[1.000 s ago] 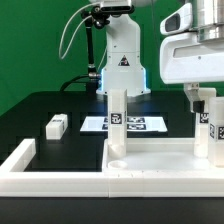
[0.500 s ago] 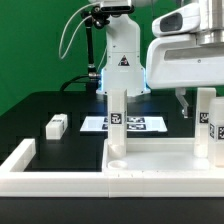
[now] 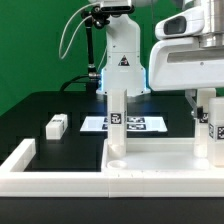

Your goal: Assemble desk

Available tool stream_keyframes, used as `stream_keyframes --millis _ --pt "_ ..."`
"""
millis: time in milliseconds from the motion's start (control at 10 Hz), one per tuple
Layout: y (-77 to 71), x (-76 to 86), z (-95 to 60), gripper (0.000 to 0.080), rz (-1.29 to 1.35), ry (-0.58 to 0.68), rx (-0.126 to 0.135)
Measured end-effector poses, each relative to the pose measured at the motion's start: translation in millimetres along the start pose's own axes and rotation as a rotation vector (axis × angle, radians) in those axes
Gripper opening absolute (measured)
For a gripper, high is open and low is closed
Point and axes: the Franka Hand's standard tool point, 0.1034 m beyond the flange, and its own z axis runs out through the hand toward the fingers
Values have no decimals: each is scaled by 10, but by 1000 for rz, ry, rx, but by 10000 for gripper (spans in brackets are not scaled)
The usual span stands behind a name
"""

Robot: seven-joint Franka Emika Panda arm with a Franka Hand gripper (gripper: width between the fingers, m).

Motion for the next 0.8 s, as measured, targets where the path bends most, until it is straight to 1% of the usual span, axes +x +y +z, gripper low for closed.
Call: stream_keyframes --millis 100,200,400,600,700,800 --pt "1 0 1 284 61 0 0" --pt "3 1 1 287 96 0 0" --pt "18 15 2 287 266 -2 -3" --pt "79 74 4 287 593 -43 -33" --pt "97 84 4 287 687 -53 -42" --pt "97 87 4 290 846 -61 -48"
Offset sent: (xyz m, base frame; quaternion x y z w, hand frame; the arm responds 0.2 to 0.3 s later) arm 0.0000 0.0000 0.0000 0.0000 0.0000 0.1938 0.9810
